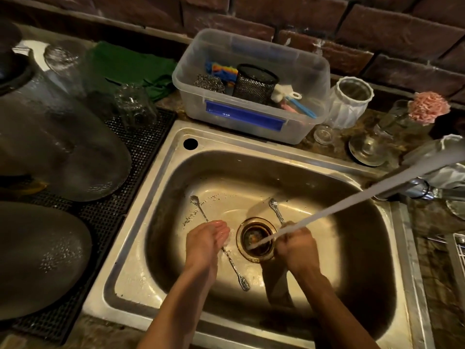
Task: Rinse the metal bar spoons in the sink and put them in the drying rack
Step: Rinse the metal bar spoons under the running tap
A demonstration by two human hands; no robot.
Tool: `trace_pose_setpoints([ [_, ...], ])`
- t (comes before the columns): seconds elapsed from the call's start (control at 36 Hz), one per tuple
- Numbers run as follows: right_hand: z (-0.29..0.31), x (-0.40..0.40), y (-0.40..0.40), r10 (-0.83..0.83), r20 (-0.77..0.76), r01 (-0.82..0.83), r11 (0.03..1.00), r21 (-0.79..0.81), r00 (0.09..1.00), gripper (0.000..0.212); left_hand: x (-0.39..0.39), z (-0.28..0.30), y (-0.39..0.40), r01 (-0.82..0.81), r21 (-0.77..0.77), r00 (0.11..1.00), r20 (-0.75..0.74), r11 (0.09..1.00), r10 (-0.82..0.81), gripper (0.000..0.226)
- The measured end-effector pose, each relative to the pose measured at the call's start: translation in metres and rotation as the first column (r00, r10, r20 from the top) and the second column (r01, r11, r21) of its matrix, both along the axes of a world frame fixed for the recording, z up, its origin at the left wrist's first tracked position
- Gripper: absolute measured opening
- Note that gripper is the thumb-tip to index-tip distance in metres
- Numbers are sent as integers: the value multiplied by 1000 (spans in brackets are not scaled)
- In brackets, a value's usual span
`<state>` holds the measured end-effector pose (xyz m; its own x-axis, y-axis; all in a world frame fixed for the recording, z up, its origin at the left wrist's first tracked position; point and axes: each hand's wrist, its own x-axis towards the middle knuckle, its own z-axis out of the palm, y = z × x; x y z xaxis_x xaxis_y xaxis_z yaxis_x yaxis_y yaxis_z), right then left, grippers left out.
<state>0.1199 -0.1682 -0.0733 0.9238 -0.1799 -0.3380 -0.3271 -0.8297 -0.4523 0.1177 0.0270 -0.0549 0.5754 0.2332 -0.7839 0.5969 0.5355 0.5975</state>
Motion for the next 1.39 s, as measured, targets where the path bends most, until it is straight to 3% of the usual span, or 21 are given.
trace_pose_setpoints([
  [0.06,-4,2,23,-38,-13,40,973,227,999,6,0,0,6,-78,-2,997,-15,997,78,24],
  [0.11,-10,8,52,22,-121,13,960,280,992,12,1,1,13,-145,-7,989,-43,989,144,26],
  [0.19,-25,12,87,114,-203,-59,964,261,973,11,3,4,21,-215,-31,975,-69,976,213,28],
  [0.44,-38,16,105,402,-161,-403,915,30,901,31,2,9,29,-291,-62,956,-63,955,287,28],
  [0.53,-36,17,99,355,-149,-341,934,111,923,26,0,10,28,-293,-71,955,-74,953,288,24],
  [0.64,-31,13,87,152,-193,-85,945,316,969,12,1,7,23,-274,-74,960,-75,959,269,22],
  [0.75,-27,2,73,-72,-276,240,726,644,958,12,5,-2,12,-171,-60,982,-95,983,165,24],
  [0.86,-19,2,58,-69,-263,233,709,666,962,15,8,-10,-6,-9,-49,994,-107,999,3,22],
  [0.97,-13,-4,44,-156,-233,279,594,754,960,8,14,-12,-28,186,-38,978,-88,982,-188,13],
  [1.11,-5,-7,30,-151,-231,275,454,847,961,9,17,-2,-49,269,-150,963,17,951,-269,15],
  [1.19,1,-9,23,-161,-211,265,523,810,964,25,17,1,-59,282,-105,959,59,954,-277,15],
  [1.25,5,-12,20,-155,-181,237,581,778,971,27,17,5,-65,265,-111,963,74,958,-258,15],
  [1.39,21,-20,12,-118,-167,204,613,764,979,25,12,10,-72,232,-127,971,87,964,-222,17],
])
